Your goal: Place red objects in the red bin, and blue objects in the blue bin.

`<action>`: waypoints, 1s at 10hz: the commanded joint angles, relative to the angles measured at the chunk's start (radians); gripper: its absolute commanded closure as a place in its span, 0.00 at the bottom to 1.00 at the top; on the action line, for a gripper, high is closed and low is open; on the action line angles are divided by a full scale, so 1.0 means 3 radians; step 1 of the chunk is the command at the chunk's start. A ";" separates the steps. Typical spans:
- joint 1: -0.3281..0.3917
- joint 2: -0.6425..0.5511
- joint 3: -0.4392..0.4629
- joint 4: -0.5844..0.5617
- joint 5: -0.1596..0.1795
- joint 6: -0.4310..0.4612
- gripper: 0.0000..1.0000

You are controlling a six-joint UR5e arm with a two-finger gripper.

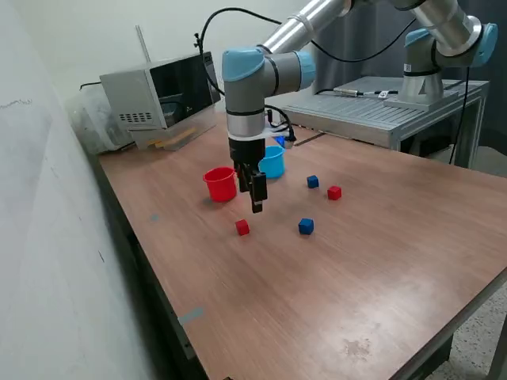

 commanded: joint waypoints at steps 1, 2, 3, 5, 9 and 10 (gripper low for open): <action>0.0058 0.0046 -0.0041 -0.0022 0.0007 -0.0002 0.00; 0.0058 0.0107 -0.0097 -0.0022 0.0007 -0.0002 0.00; 0.0058 0.0153 -0.0133 -0.0027 0.0007 -0.0002 0.00; 0.0058 0.0184 -0.0184 -0.0027 0.0007 -0.0013 0.00; 0.0023 0.0317 -0.0281 -0.0037 0.0002 -0.0089 0.00; 0.0012 0.0327 -0.0286 -0.0037 0.0002 -0.0089 0.00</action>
